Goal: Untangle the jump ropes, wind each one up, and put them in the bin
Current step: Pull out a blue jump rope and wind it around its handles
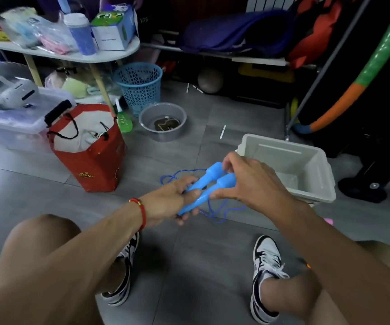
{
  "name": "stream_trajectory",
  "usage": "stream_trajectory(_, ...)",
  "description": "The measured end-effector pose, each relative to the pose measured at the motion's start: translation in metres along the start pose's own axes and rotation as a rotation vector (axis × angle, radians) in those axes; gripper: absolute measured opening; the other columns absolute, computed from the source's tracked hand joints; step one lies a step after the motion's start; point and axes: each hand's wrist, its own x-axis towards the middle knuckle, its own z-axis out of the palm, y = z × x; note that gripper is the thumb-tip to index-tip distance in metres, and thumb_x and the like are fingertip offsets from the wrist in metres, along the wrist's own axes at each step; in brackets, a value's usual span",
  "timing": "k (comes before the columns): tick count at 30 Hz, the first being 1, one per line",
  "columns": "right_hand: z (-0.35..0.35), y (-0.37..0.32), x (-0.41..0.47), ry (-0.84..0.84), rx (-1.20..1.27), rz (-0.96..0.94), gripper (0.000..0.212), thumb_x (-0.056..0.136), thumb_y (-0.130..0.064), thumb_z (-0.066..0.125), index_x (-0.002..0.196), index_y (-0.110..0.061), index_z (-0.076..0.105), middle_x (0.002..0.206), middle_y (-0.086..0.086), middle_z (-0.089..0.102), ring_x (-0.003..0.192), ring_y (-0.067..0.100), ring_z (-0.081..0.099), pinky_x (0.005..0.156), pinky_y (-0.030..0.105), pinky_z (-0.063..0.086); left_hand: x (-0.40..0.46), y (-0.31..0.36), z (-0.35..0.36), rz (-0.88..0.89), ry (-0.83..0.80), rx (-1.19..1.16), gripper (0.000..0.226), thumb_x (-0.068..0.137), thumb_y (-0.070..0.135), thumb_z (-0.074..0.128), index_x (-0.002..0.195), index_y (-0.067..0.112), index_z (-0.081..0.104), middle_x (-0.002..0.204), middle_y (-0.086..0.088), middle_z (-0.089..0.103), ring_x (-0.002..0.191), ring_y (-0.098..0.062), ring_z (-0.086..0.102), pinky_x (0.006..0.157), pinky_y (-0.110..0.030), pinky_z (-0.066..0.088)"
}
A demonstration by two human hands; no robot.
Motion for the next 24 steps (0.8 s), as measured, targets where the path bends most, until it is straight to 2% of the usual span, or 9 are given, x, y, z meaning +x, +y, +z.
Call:
stream_trajectory(2,-0.003,0.007,0.003,0.043,0.158,0.064,0.074,0.058,-0.065,0.085,0.112,-0.032,0.046,0.107,-0.016,0.049,0.090,0.005,0.052,0.075,0.030,0.045,0.001,0.003,0.003,0.001,-0.038,-0.060,0.024,0.106,0.029,0.047,0.128,0.021,0.050,0.082,-0.011,0.058,0.056,-0.018,0.049,0.056,-0.032,0.043)
stream_trajectory(4,-0.008,0.016,0.005,0.003,0.313,0.023,0.081,0.060,-0.060,0.088,0.127,-0.039,0.047,0.121,-0.018,0.040,0.091,-0.008,0.048,0.077,0.020,0.043,-0.001,0.007,0.006,0.031,-0.080,-0.111,0.025,0.106,0.029,0.049,0.130,0.024,0.050,0.082,-0.011,0.057,0.059,-0.019,0.047,0.057,-0.033,0.042)
stream_trajectory(6,-0.013,0.021,0.006,-0.095,0.385,-0.031,0.080,0.066,-0.056,0.086,0.135,-0.044,0.048,0.124,-0.020,0.045,0.088,-0.015,0.049,0.077,0.016,0.042,-0.001,0.011,0.007,0.059,-0.137,-0.148,0.028,0.105,0.029,0.051,0.133,0.026,0.050,0.083,-0.011,0.056,0.062,-0.020,0.045,0.056,-0.033,0.040)
stream_trajectory(8,-0.017,0.021,0.007,-0.160,0.416,-0.041,0.062,0.069,-0.053,0.086,0.123,-0.044,0.057,0.110,-0.016,0.062,0.085,-0.002,0.058,0.078,0.029,0.052,-0.003,0.014,0.009,0.062,-0.182,-0.169,0.029,0.105,0.027,0.051,0.134,0.024,0.050,0.084,-0.012,0.057,0.063,-0.019,0.045,0.055,-0.031,0.038)
stream_trajectory(11,-0.020,0.022,0.010,-0.139,0.451,-0.043,0.049,0.064,-0.055,0.084,0.104,-0.037,0.062,0.095,-0.008,0.068,0.087,0.018,0.064,0.081,0.045,0.056,-0.005,0.017,0.008,0.060,-0.198,-0.231,0.028,0.103,0.027,0.053,0.130,0.019,0.055,0.088,-0.015,0.061,0.064,-0.019,0.047,0.054,-0.028,0.038)
stream_trajectory(16,-0.016,0.018,0.014,-0.123,0.417,-0.066,0.042,0.067,-0.051,0.085,0.098,-0.035,0.061,0.088,-0.007,0.067,0.079,0.016,0.062,0.077,0.045,0.056,-0.010,0.020,0.005,0.024,-0.216,-0.021,0.011,0.105,0.015,0.048,0.099,0.011,0.056,0.083,-0.007,0.058,0.061,-0.010,0.051,0.055,-0.026,0.041)
stream_trajectory(18,-0.013,0.018,0.015,-0.144,0.398,-0.028,0.049,0.064,-0.063,0.081,0.098,-0.035,0.060,0.088,-0.008,0.068,0.080,0.016,0.063,0.078,0.044,0.056,-0.010,0.017,0.003,0.010,-0.202,0.013,0.010,0.104,0.011,0.050,0.097,0.009,0.056,0.078,-0.004,0.053,0.059,-0.009,0.046,0.052,-0.025,0.037)
stream_trajectory(21,-0.018,0.031,0.022,-0.138,0.458,0.058,0.058,0.067,-0.080,0.062,0.098,-0.031,0.062,0.092,-0.006,0.072,0.089,0.020,0.067,0.085,0.042,0.055,-0.009,0.017,-0.003,-0.024,-0.147,-0.199,0.014,0.103,0.009,0.051,0.113,0.000,0.055,0.078,-0.005,0.050,0.061,-0.011,0.041,0.049,-0.022,0.029)
stream_trajectory(24,-0.022,0.040,0.026,-0.150,0.505,0.087,0.058,0.086,-0.076,0.040,0.093,-0.025,0.066,0.085,-0.004,0.071,0.094,0.026,0.066,0.094,0.052,0.052,-0.010,0.025,-0.007,-0.001,-0.092,-0.532,0.023,0.098,0.011,0.053,0.117,-0.001,0.055,0.076,-0.004,0.051,0.060,-0.011,0.040,0.049,-0.021,0.027)
